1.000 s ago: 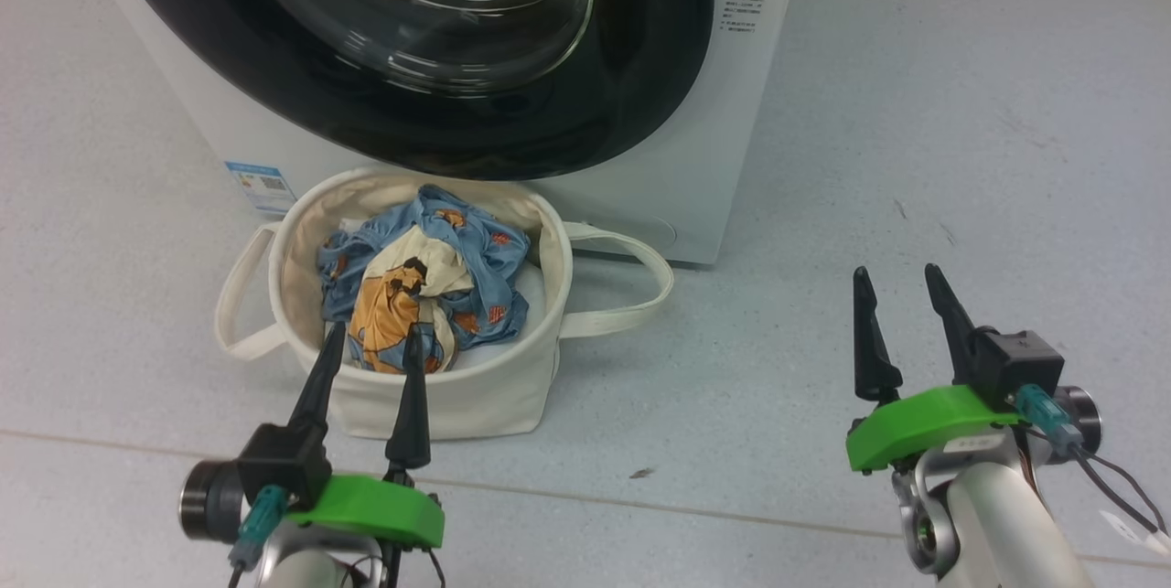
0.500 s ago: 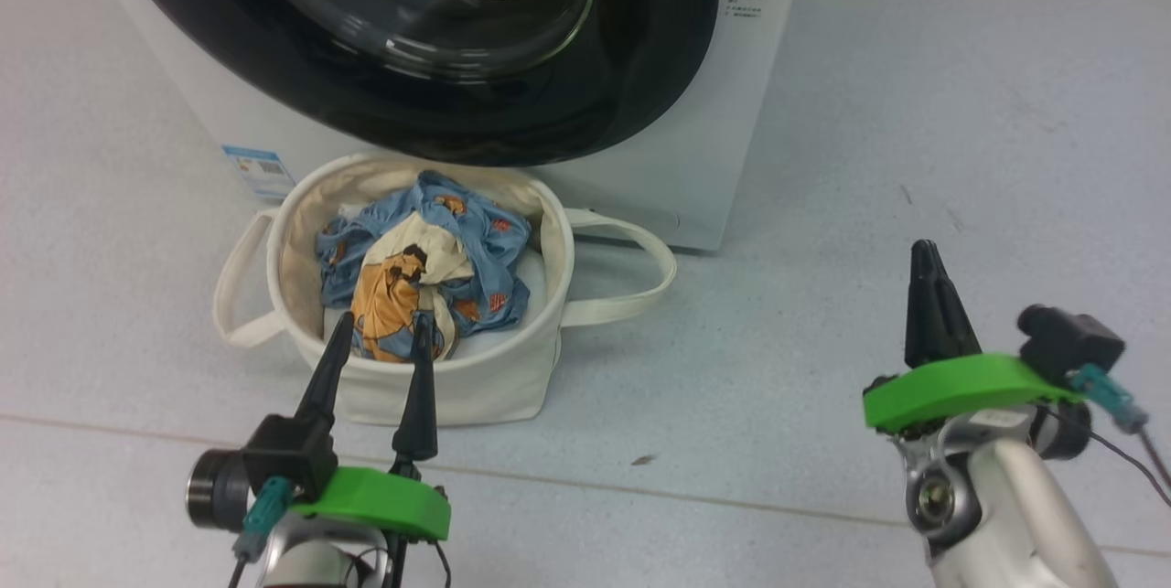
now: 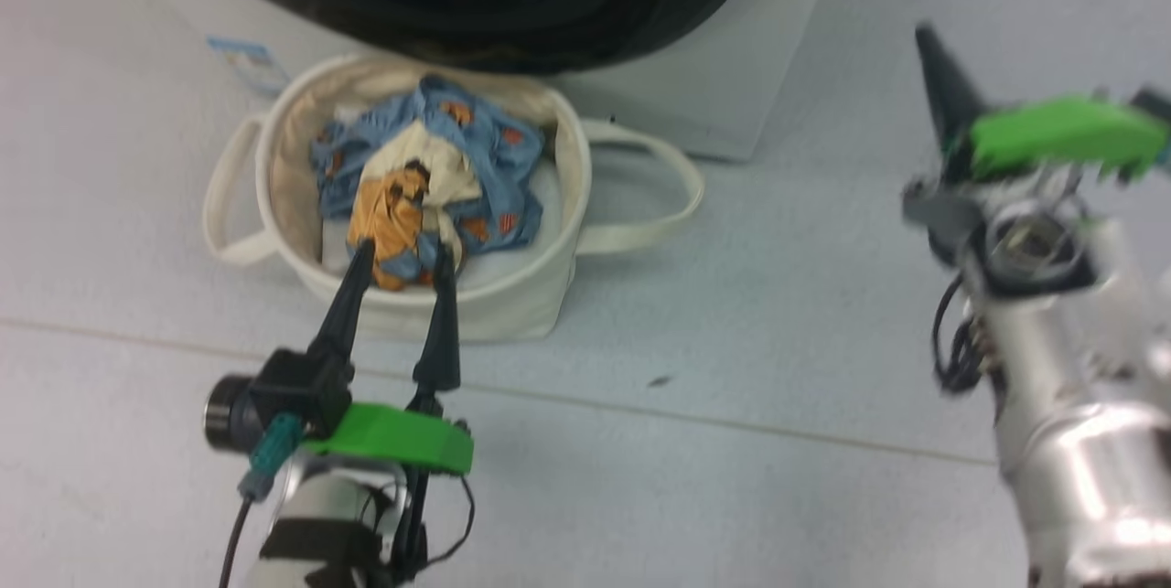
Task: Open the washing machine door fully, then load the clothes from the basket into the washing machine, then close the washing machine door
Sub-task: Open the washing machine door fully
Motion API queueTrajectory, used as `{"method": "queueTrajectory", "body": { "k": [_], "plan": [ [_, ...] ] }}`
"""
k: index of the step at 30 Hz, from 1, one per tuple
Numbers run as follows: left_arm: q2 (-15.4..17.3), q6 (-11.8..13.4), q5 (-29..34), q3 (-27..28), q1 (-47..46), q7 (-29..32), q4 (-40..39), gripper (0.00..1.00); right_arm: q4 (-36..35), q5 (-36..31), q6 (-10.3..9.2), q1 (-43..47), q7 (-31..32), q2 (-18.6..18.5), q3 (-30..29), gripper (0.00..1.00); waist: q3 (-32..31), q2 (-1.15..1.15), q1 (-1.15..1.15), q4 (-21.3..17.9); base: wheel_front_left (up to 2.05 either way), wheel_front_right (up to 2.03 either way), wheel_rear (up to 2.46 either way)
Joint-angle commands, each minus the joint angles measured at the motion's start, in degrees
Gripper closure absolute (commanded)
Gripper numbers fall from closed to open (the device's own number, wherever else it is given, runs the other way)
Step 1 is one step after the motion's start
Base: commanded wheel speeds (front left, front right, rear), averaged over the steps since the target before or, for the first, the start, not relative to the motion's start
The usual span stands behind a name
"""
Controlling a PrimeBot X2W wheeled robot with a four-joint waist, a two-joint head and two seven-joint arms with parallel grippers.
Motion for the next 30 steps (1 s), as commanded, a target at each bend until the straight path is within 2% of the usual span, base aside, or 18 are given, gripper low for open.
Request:
{"method": "queueTrajectory", "body": {
  "k": [1, 7, 16, 23, 30],
  "plan": [
    [0.52, 0.64, -0.88, 0.81, -3.07, -0.69, -2.48, 0.00, -1.84, 4.55, 0.01, -4.58, 4.01, -0.36, -0.31, 1.00, 5.32, 0.00, -0.01, 1.69, 0.00, 0.00, 0.00],
    [0.52, 1.61, -2.44, -1.19, -6.97, -0.69, -3.63, 0.00, -1.70, 12.64, 0.01, -13.45, 12.99, -2.63, -2.74, 1.00, 12.01, 0.00, -0.01, 3.94, 0.00, 0.00, 0.00],
    [0.52, 2.57, -3.72, -3.01, -10.01, -0.69, -4.45, 0.00, 0.59, 19.03, 0.01, -20.58, 21.78, -3.98, -4.25, 1.00, 16.90, 0.00, -0.01, 5.82, 0.00, 0.00, 0.00],
    [0.52, 3.16, -4.45, -3.99, -11.26, -0.69, -4.86, 0.00, 2.15, 20.58, 0.01, -24.63, 25.10, -4.51, -4.50, 1.00, 18.97, 0.00, -0.01, 6.78, 0.00, 0.00, 0.00],
    [0.52, 3.55, -4.90, -4.63, -11.85, -0.69, -5.01, 0.00, 3.47, 20.59, 0.01, -27.50, 25.51, -4.80, -4.78, 1.00, 20.65, 0.00, -0.01, 7.67, 0.00, 0.00, 0.00]
  ]
}}
